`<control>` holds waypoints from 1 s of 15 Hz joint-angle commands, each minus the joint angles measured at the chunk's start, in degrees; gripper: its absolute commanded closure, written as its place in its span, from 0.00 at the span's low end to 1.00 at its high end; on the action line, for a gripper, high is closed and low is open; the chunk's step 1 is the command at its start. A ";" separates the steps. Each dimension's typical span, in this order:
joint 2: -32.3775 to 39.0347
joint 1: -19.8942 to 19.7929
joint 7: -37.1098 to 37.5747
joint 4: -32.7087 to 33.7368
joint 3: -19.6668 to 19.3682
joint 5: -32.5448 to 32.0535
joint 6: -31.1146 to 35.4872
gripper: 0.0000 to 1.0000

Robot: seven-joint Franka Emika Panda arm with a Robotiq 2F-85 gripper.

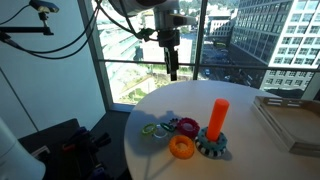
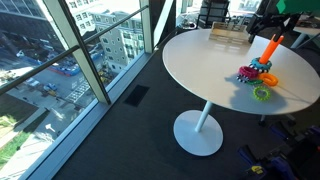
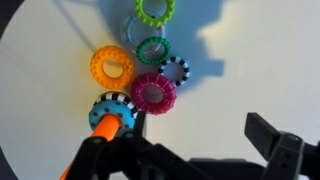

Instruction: Put the pink ring around the orange rod

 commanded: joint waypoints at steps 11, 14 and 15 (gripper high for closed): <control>5.73 -0.19 3.33 3.43 -3.31 -0.96 1.86 0.00; 9.13 0.00 3.36 5.02 -4.22 -0.41 3.97 0.00; 10.63 0.04 3.23 5.80 -4.56 -0.29 4.61 0.00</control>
